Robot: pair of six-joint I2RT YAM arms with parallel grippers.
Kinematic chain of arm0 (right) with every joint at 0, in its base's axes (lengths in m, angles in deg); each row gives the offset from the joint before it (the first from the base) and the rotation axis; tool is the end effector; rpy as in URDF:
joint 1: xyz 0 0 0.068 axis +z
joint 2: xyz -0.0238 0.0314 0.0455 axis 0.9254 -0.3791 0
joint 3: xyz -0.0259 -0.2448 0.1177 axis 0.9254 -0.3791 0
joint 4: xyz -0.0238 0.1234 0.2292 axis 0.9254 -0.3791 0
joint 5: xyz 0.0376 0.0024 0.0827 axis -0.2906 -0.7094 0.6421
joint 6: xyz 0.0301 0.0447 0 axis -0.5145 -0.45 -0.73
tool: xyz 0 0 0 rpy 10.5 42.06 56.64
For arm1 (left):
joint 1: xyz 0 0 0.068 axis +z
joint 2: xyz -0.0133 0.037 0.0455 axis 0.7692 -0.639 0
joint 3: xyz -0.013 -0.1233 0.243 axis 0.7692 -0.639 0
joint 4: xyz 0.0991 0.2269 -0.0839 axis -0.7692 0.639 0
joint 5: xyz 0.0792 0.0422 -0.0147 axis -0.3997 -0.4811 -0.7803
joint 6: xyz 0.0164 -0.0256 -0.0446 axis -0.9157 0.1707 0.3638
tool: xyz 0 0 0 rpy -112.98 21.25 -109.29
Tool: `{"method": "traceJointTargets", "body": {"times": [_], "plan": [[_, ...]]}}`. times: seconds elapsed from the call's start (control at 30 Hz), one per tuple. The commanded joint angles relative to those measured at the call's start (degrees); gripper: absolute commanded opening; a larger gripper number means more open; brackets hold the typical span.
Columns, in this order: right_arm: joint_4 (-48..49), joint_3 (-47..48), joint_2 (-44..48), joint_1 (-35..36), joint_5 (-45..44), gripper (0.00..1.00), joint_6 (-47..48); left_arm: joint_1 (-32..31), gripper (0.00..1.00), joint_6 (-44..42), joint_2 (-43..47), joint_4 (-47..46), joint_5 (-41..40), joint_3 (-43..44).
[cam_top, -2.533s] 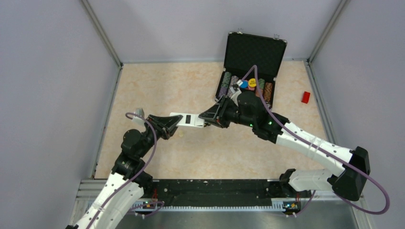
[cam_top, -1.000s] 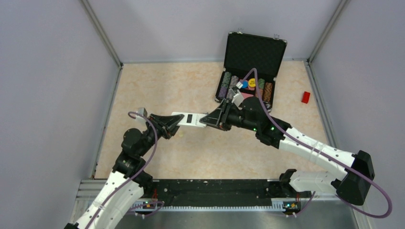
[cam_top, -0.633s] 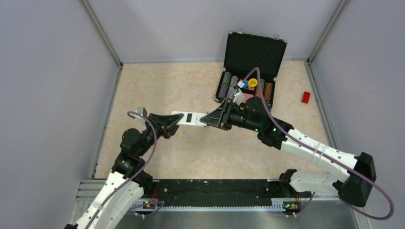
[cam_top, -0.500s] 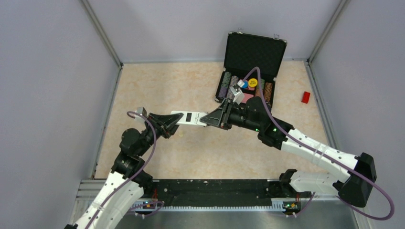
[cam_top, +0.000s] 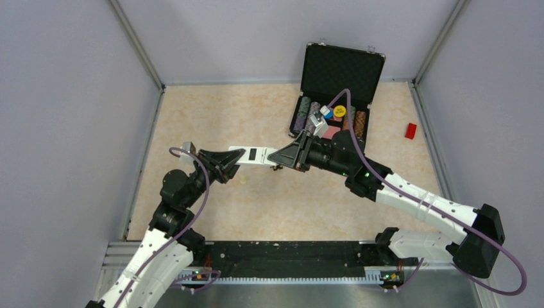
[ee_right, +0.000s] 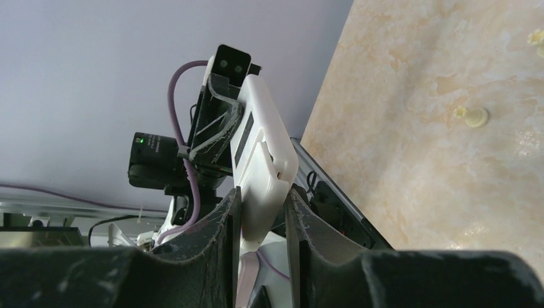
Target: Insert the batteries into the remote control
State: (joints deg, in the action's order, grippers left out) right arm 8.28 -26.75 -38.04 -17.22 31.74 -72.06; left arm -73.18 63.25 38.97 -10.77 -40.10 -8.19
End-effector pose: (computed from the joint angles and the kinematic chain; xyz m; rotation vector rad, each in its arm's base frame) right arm 0.1629 0.2110 0.3421 0.0081 1.9922 1.6151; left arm 0.1279 -0.0637 0.2925 -0.9134 1.6045 -1.7814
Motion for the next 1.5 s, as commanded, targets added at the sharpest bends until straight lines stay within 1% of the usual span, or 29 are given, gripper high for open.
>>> {"method": "traceJointTargets", "body": {"times": [0.0,0.13,0.17,0.3,0.47,0.57,0.67,0.83,0.93,1.0,1.17,1.27,1.4,1.47], "plan": [[-0.9,0.7,0.1,0.2,-0.4,0.29,3.1,-0.4,0.00,-1.6,-0.3,-2.0,3.5,3.4],[-4.6,2.3,-0.1,0.2,-0.5,0.31,3.5,-0.4,0.00,-5.7,-1.7,1.2,5.7,5.4],[-5.8,3.0,-0.2,0.2,-0.8,0.31,3.6,-0.4,0.00,-7.5,-2.3,2.1,6.6,6.0],[-8.8,4.2,-0.7,0.1,-1.1,0.31,4.7,-0.4,0.00,-10.5,-4.4,3.8,10.3,8.0],[-9.2,4.0,-1.3,-0.1,0.9,0.30,6.1,-0.4,0.00,-13.2,-6.3,5.9,12.8,9.9],[-9.5,3.6,-1.4,-0.4,2.4,0.31,6.0,-0.4,0.00,-13.5,-6.7,8.1,12.9,10.4],[-9.4,3.2,-0.9,-0.4,2.4,0.34,4.5,-0.4,0.00,-12.1,-6.3,6.6,12.7,9.3],[-12.4,4.6,-1.5,-0.5,0.7,0.34,1.3,-0.4,0.00,-12.2,-6.7,6.6,12.9,8.9],[-17.0,6.1,-2.6,-1.1,0.8,0.31,0.1,-0.4,0.00,-13.3,-6.4,7.3,12.4,8.9],[-18.0,5.8,-2.5,-1.4,1.5,0.28,-0.9,-0.4,0.00,-15.0,-6.3,9.1,11.4,9.5],[-18.9,5.6,-2.0,-1.5,1.9,0.25,-2.2,-0.4,0.00,-19.5,-7.0,14.0,10.3,11.7],[-18.9,5.9,-2.0,-1.4,2.1,0.23,-2.3,-0.4,0.00,-20.6,-7.4,13.5,10.4,11.5],[-18.8,6.1,-2.1,-1.6,2.5,0.15,-2.3,-0.4,0.00,-22.2,-7.6,13.5,10.6,11.5],[-18.8,6.3,-2.1,-1.6,2.6,0.14,-2.4,-0.4,0.00,-23.4,-8.0,14.7,10.5,12.1]]}}
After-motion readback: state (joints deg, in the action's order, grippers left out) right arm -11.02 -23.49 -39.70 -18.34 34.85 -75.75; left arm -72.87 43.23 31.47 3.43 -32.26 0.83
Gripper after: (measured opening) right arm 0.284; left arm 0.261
